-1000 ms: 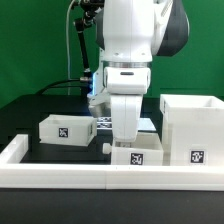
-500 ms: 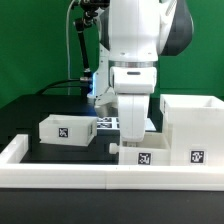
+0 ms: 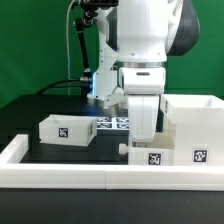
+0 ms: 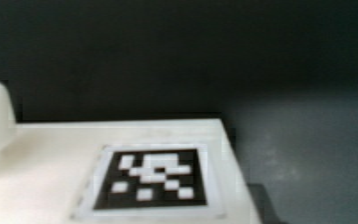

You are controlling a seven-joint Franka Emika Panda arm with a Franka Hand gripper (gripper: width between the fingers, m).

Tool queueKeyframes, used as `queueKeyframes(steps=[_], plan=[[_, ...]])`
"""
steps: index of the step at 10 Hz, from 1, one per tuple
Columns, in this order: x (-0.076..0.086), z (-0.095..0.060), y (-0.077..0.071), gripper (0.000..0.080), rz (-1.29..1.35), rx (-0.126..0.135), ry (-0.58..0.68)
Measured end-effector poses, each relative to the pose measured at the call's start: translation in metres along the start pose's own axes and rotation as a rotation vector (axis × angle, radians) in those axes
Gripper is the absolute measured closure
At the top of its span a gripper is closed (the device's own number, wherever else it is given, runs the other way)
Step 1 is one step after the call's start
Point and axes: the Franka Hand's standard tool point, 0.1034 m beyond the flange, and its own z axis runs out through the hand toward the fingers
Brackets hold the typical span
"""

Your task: Assemble drawer

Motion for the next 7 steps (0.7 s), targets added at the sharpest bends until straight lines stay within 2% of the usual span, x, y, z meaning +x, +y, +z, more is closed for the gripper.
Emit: queueKeyframes(steps=[7], plan=[[0.0000, 0.0003, 0.0000, 0.0739, 0.000, 0.001, 0.001]])
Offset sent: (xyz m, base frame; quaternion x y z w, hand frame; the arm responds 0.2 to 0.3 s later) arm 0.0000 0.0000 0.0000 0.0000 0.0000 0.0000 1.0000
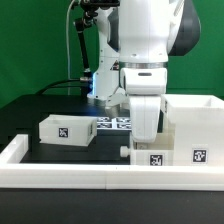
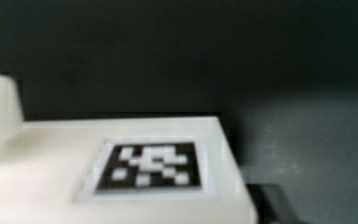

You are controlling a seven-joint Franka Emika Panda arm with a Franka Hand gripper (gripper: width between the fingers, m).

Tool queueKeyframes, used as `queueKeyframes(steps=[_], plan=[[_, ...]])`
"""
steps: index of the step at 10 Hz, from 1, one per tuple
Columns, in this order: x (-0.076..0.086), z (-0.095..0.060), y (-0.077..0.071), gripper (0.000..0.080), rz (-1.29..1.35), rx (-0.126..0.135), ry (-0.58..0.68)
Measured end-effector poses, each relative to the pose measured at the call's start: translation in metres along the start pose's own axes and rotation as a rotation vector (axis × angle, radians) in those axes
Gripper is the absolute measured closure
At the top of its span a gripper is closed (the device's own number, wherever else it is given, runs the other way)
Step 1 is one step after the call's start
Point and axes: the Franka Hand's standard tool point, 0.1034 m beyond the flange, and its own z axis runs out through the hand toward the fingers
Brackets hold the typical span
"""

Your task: Assemble drawer

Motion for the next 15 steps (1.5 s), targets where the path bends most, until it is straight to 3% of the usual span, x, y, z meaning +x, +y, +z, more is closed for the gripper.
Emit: queueKeyframes(steps=[2, 3, 4, 7, 10, 13, 15], plan=[[-0.002, -0.002, 0.001, 0.0371, 0.003, -0.001, -0.001], [-0.001, -0.003, 0.002, 0.0371, 0.004, -0.004, -0.001], [0.000, -0.006, 0.004, 0.0202, 0.005, -0.010, 0.000], [0.000, -0.032, 0.014, 0.0152, 0.019, -0.042, -0.003], [-0.006, -0.053, 0.032, 0.0150, 0.034, -0.044, -0.010], [-0.034, -0.045, 0.063, 0.0150, -0.068, -0.021, -0.011], [-0.038, -0.042, 0.069, 0.0150, -0.093, -0.007, -0.009]])
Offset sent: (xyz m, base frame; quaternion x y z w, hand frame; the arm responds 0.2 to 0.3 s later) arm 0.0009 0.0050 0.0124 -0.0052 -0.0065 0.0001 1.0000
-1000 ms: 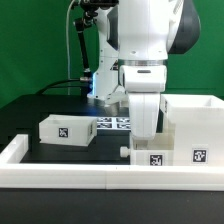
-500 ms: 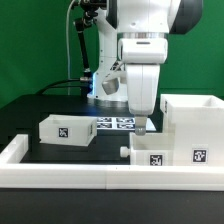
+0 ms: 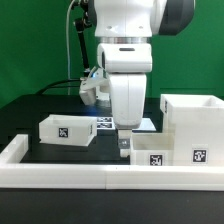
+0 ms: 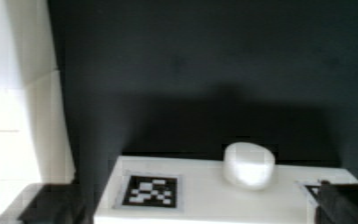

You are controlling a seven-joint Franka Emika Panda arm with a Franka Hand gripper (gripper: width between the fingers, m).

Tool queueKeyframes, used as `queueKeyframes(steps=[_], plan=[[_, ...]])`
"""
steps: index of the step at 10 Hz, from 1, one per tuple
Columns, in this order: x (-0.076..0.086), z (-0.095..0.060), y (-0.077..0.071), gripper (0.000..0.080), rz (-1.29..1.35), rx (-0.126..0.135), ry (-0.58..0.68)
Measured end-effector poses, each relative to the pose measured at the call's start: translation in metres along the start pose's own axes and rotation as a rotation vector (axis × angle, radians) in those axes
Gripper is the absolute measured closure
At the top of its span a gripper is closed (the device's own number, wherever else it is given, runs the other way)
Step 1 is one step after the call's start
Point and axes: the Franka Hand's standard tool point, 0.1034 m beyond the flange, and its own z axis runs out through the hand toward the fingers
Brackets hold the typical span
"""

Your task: Assemble drawer

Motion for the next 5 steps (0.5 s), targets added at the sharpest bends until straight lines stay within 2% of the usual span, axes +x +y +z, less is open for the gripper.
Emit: queueKeyframes(steps=[2, 4, 5], plan=[[-0.007, 0.001, -0.001, 0.0150, -0.007, 0.002, 0.003], [-0.027, 0.008, -0.008, 0.0150, -0.032, 0.007, 0.067], [-0.028, 0.010, -0.010, 0.0150, -0.049, 0.009, 0.083]])
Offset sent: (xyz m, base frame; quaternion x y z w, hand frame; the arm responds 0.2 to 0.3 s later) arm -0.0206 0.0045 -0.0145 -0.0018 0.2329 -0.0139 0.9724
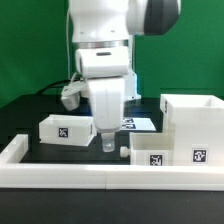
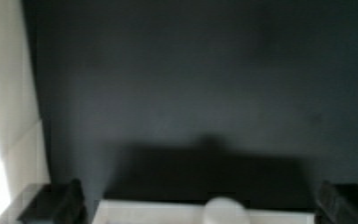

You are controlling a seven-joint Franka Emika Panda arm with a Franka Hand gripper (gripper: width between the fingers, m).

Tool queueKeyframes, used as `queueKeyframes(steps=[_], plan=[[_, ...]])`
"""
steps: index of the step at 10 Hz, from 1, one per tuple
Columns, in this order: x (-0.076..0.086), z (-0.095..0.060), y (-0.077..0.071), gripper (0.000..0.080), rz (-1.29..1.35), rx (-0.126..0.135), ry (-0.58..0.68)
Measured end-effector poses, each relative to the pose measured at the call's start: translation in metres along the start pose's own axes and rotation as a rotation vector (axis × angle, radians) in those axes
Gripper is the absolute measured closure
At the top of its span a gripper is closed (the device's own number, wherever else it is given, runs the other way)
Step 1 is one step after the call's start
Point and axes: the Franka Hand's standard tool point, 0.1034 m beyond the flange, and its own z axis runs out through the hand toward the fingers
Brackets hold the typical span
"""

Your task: Assemble drawer

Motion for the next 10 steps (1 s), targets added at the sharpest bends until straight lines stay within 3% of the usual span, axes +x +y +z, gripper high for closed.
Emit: queueKeyframes(steps=[2, 6, 8, 10], plan=[[-0.006, 0.004, -0.003, 0.0150, -0.027, 0.006, 0.073], [0.026, 0.022, -0.006, 0.0150, 0.005, 0.033, 0.108], [0.038, 0.023, -0.006, 0.0150, 0.043, 0.036, 0.115], [0.035, 0.023, -0.006, 0.0150, 0.047, 0.036, 0.115]])
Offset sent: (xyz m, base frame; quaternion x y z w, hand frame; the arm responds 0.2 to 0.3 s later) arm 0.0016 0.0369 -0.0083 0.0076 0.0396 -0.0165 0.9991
